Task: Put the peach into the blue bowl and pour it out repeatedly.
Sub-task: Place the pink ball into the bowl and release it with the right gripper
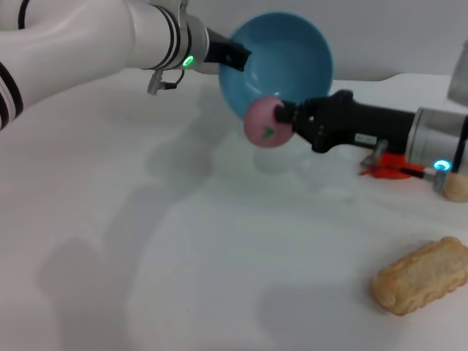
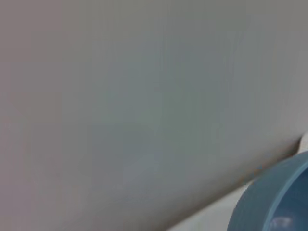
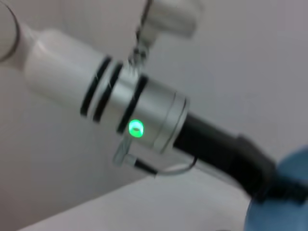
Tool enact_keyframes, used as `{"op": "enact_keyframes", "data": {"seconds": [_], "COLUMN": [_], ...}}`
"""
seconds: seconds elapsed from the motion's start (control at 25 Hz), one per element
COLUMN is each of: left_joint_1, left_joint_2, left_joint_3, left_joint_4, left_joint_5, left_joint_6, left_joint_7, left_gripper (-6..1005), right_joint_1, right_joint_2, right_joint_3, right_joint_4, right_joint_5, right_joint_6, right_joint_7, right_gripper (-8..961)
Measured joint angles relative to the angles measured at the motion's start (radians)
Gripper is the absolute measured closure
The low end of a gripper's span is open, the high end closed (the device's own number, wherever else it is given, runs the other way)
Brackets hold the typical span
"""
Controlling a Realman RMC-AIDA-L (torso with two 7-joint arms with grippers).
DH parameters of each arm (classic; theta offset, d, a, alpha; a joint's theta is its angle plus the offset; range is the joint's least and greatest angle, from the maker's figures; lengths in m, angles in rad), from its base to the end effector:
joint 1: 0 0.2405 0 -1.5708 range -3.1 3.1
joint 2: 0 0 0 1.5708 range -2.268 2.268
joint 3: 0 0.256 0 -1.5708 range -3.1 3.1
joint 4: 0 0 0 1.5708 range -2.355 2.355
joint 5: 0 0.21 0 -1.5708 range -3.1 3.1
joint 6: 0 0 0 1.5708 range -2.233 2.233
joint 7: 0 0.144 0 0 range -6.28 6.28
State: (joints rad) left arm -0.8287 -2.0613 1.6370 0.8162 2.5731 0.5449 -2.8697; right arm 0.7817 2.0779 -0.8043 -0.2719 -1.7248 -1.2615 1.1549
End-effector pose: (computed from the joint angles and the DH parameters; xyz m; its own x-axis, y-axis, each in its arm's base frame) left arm -0.1542 0.4589 -0.0562 0.8118 0.5212 0.2631 0.5413 -0.5029 -0.6739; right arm 0.2013 0.3809 -0.0616 0.7715 -0.2505 -0.5848 -0.4271 -0.8852 -0.1843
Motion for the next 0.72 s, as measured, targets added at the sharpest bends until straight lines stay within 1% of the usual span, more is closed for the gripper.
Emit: {"op": "enact_keyframes", "data": {"seconds": [0.2, 0.28, 0.44, 0.52, 0.72], "left_joint_1": [-0.029, -0.043, -0.077, -0.083, -0.084], "left_joint_2": [-0.002, -0.005, -0.011, -0.013, -0.015], "left_joint_3": [-0.011, -0.011, -0.003, 0.000, -0.001], "left_joint_4": [0.000, 0.000, 0.001, 0.002, 0.003], "left_joint_5": [0.024, 0.023, 0.020, 0.018, 0.012], "left_joint_6": [0.096, 0.130, 0.192, 0.198, 0.219], "left_joint_7": [-0.005, -0.006, -0.006, -0.006, -0.008], "left_gripper": [999, 999, 999, 999, 999], "right_joint_1": [-0.029, -0.035, -0.043, -0.052, -0.101], "right_joint_2": [-0.001, 0.000, 0.000, 0.000, 0.001], "right_joint_3": [-0.049, -0.073, -0.102, -0.108, -0.104], "right_joint_4": [-0.162, -0.198, -0.218, -0.216, -0.217], "right_joint_5": [0.000, 0.000, 0.000, 0.000, 0.007], "right_joint_6": [-0.025, -0.022, -0.006, 0.001, 0.023], "right_joint_7": [0.093, 0.121, 0.148, 0.149, 0.164], "right_gripper": [895, 892, 887, 884, 878]}}
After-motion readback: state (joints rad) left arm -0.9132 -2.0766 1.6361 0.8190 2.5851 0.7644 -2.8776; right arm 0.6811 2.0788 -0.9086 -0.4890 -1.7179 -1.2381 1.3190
